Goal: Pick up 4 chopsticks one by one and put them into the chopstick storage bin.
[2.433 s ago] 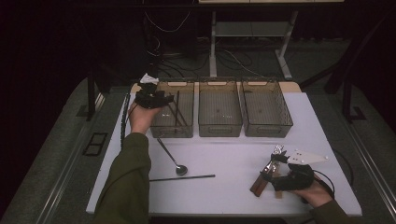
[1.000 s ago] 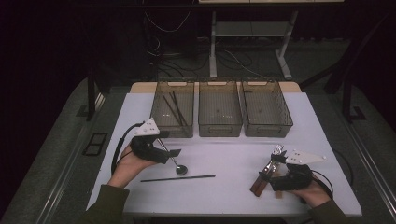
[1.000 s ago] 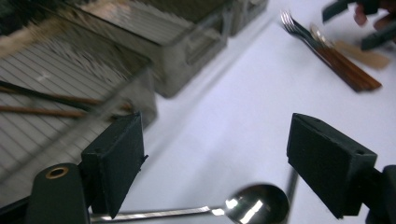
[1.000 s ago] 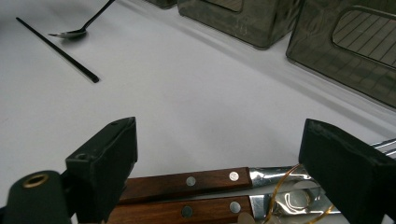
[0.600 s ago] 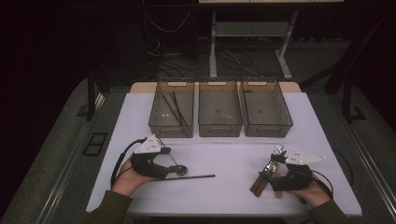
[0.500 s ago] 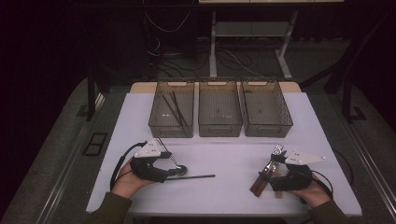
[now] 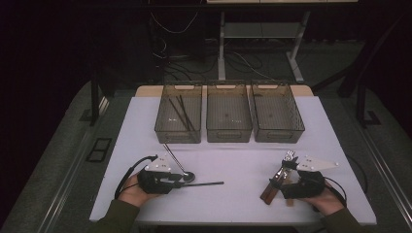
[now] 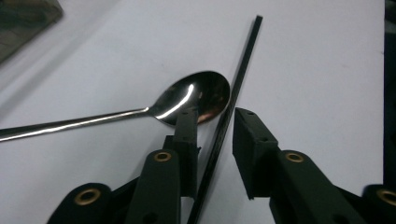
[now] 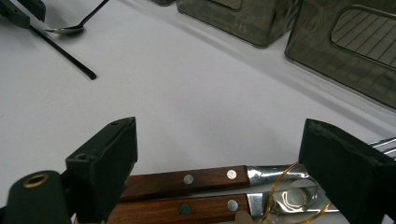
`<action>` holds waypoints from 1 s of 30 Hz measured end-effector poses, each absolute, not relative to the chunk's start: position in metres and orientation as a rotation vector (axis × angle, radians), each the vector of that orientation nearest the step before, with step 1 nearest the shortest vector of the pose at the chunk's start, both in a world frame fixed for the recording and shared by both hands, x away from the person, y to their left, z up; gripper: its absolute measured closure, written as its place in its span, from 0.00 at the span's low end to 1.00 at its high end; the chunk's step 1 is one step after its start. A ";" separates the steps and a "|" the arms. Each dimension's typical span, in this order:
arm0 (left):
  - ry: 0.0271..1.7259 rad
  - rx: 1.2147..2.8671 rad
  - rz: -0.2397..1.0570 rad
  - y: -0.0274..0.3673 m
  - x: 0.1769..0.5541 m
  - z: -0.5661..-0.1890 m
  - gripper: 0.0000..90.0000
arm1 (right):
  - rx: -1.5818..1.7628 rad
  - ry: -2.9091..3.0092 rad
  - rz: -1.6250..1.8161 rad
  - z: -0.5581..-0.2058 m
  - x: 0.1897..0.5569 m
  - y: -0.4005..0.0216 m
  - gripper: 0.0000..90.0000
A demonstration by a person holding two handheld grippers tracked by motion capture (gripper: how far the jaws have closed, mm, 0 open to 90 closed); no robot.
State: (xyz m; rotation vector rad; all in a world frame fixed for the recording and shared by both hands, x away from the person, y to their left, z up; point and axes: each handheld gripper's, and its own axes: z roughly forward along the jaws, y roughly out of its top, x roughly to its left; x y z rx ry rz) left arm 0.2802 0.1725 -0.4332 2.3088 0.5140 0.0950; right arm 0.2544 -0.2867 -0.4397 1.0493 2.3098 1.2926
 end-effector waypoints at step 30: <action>0.361 2.384 0.025 0.168 0.280 -0.442 0.94 | 1.044 2.316 1.287 -0.440 0.254 -0.286 0.13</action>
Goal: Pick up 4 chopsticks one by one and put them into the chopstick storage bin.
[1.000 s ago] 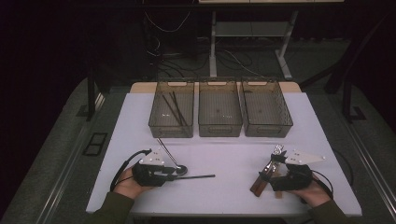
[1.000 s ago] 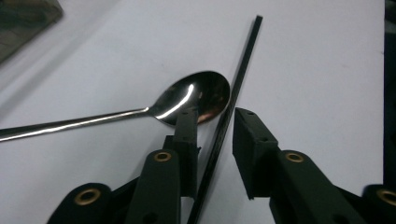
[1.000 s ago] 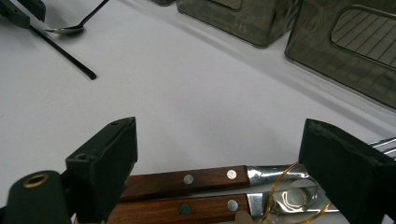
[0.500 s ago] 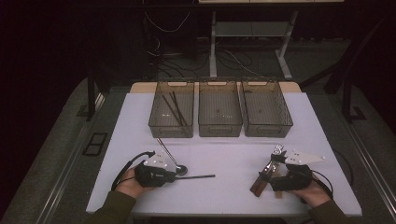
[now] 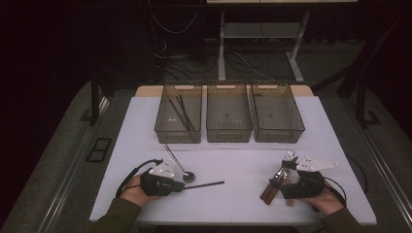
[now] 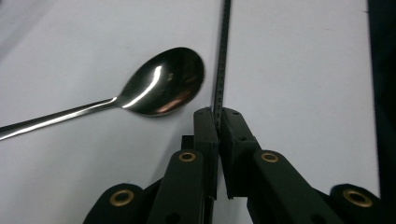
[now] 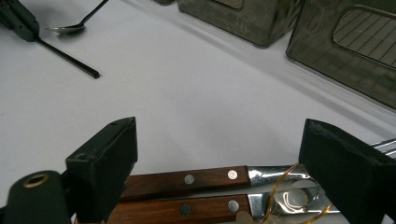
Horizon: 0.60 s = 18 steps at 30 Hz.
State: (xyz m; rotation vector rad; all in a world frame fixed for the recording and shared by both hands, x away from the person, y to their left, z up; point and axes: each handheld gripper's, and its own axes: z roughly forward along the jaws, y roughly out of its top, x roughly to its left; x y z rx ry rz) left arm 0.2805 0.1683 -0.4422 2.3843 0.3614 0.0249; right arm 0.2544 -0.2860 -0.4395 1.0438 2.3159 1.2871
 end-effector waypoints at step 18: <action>0.338 2.381 0.017 0.163 0.276 -0.436 0.95 | 1.040 2.313 1.287 -0.439 0.254 -0.286 0.13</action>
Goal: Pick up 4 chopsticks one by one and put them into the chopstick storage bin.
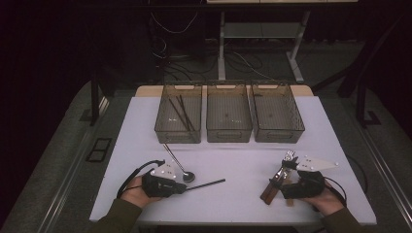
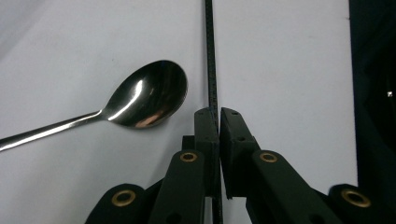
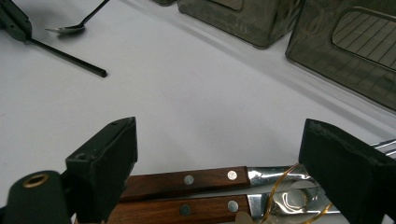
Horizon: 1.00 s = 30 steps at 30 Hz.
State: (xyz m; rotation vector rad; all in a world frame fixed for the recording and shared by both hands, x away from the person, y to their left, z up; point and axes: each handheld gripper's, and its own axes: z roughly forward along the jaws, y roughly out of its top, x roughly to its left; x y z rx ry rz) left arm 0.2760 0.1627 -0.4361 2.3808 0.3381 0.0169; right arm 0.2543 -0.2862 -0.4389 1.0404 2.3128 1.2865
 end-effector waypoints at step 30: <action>0.473 2.207 0.037 0.167 0.278 -0.412 0.95 | 1.034 2.318 1.284 -0.440 0.255 -0.285 0.13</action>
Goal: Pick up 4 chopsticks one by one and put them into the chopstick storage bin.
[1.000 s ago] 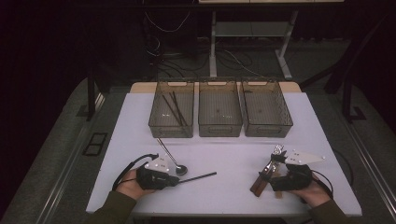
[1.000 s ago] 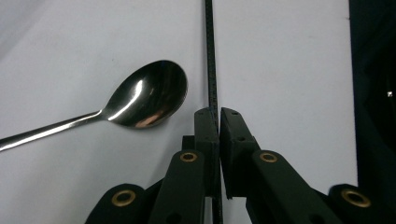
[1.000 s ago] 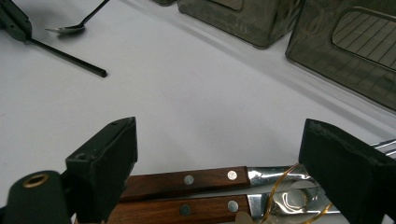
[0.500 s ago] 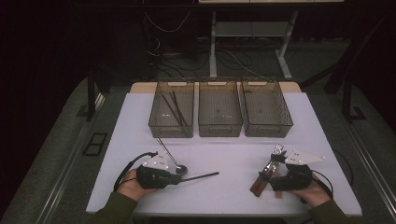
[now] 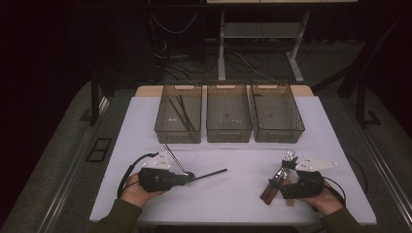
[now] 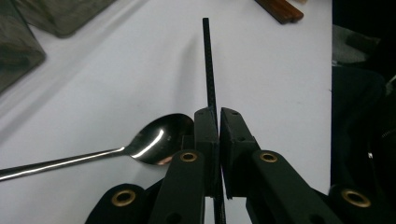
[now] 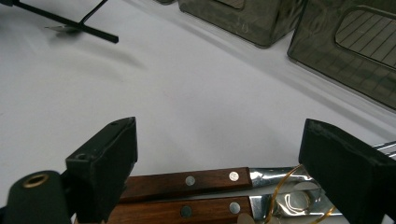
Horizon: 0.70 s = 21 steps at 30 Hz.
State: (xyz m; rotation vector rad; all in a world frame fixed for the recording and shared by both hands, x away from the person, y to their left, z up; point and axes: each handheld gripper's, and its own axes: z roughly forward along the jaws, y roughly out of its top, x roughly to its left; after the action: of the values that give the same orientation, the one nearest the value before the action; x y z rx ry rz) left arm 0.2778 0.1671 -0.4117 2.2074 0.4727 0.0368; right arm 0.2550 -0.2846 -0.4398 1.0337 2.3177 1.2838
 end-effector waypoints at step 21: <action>0.583 2.111 0.132 0.172 0.304 -0.388 0.95 | 1.046 2.316 1.283 -0.439 0.255 -0.286 0.13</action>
State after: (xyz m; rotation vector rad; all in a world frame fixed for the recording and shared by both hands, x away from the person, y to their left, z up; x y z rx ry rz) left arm 0.3044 0.1722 -0.3883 2.1109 0.5829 0.1322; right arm 0.2549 -0.2858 -0.4393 1.0463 2.3162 1.2834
